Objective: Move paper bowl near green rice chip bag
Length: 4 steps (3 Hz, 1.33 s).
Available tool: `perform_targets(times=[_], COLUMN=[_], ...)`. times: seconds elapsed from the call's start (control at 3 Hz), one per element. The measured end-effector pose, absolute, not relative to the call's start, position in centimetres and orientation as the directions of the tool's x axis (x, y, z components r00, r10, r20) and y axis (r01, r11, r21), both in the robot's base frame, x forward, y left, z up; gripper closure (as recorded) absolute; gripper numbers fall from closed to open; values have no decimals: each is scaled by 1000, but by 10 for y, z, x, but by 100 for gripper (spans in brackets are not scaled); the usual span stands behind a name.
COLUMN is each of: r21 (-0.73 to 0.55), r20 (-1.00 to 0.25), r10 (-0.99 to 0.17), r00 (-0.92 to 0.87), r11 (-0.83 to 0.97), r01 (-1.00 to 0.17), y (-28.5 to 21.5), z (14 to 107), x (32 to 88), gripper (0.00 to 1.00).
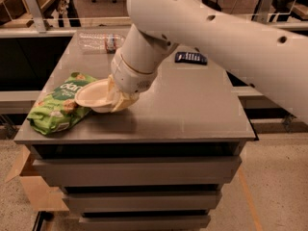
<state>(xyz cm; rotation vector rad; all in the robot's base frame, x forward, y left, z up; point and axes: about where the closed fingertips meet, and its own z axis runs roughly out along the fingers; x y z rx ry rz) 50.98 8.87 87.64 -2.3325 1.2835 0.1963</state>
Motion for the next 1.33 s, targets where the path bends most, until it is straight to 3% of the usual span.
perform_targets(times=[0.67, 1.33], r21=[-267, -265], r20=[-352, -351], r10=[-751, -750], r00=[559, 561], r11=[-492, -495], r01=[-829, -827], y=[105, 106], z=[831, 830], x=[520, 519], gripper=[100, 60])
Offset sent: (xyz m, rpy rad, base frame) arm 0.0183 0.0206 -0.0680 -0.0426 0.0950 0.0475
